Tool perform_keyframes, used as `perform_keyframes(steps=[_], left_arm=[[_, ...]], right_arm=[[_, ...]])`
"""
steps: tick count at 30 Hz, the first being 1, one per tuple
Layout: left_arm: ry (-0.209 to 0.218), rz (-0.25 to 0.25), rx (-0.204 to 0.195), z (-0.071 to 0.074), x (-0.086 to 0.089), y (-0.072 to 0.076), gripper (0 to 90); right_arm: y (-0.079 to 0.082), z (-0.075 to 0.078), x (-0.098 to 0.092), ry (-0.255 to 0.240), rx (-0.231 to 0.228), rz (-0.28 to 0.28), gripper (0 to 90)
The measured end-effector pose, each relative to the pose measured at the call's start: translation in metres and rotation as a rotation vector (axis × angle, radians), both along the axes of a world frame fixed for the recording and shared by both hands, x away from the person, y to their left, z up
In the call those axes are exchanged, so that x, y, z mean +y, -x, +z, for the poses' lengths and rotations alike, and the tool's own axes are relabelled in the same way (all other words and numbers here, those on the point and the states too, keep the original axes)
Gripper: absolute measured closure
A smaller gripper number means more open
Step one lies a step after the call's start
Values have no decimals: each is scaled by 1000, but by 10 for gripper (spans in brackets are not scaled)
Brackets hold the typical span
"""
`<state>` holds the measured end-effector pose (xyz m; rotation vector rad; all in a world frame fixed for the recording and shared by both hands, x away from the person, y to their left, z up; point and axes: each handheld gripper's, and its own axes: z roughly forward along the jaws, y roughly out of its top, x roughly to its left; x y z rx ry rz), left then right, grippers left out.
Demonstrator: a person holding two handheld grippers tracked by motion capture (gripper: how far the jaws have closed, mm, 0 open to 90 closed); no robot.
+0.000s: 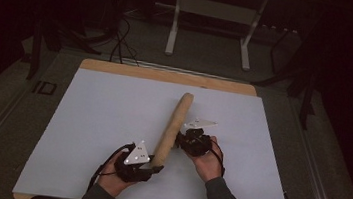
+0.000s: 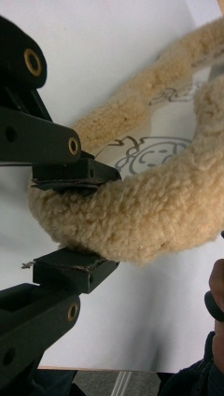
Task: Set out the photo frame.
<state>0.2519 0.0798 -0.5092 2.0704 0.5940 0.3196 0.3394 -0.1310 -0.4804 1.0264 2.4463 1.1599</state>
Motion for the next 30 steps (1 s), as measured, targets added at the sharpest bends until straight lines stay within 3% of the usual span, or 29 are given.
perform_keyframes(steps=[17,25,30], left_arm=[[-11,31,-22,-1,-11,3,622],[7,54,-19,0,-15,5,617],[27,24,-7,0,-14,0,608]], right_arm=[[5,-6,2,-17,41,88,900],[7,-7,3,-25,51,123,900],[7,-4,3,-14,49,137,900]])
